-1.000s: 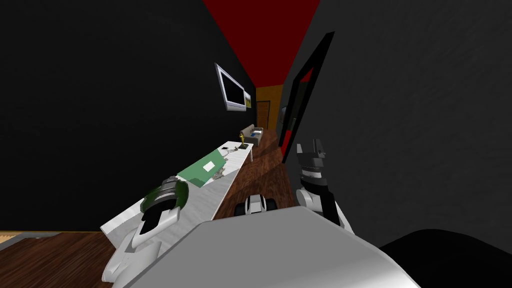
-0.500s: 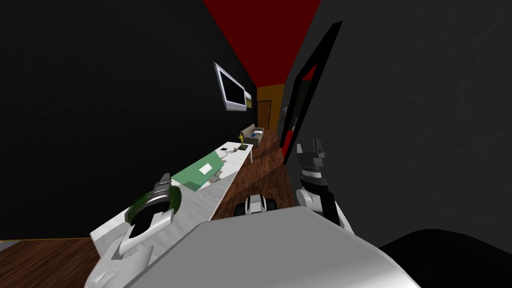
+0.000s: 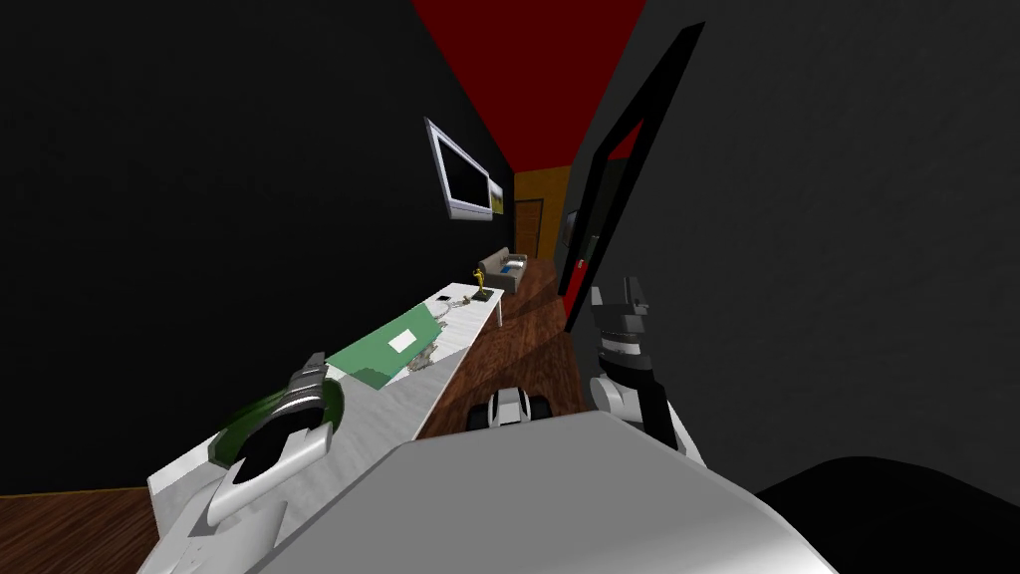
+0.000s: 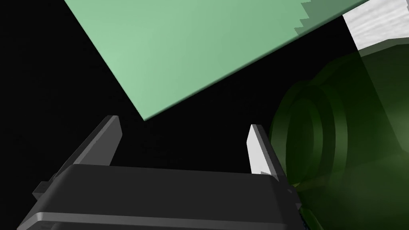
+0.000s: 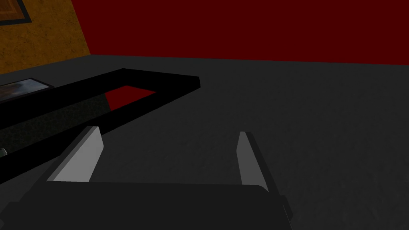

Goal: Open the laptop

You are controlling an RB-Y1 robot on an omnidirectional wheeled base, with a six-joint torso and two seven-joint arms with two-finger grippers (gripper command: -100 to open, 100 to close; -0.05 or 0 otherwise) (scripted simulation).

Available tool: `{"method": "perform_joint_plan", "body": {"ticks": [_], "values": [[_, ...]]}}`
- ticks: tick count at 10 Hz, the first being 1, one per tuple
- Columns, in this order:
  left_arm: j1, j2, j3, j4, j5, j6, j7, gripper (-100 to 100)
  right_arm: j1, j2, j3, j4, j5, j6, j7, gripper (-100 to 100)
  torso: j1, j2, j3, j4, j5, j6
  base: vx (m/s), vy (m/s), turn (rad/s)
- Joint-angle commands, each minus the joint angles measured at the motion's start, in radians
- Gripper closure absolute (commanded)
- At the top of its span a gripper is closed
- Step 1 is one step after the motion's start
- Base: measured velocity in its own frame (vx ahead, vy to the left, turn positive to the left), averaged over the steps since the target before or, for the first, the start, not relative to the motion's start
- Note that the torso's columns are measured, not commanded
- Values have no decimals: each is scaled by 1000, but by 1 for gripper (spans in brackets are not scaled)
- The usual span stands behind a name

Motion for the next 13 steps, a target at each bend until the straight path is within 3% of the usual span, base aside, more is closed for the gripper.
{"method": "perform_joint_plan", "body": {"ticks": [1, 8, 11, 13], "values": [[8, 17, 20, -4, 6, 53, -1, -100, 0, 0, 0, 0, 0, 0, 0, 0, 1, 0, 0, 0, 0, 0, 81, -69, 37], [31, 67, 88, -10, 23, 216, -7, -100, 0, 0, 0, 0, 0, 0, 0, 0, -2, -2, -1, -1, 0, 0, 105, -89, 43], [37, 79, 104, -9, 28, 258, -9, -100, 0, 0, 0, 0, 0, 0, 0, 0, 5, 3, 2, 1, 1, 0, 62, -57, 25], [34, 77, 100, -9, 26, 249, -9, -100, 0, 0, 0, 0, 0, 0, 0, 0, 3, 1, 1, 0, 1, 0, 13, -10, 5]]}}
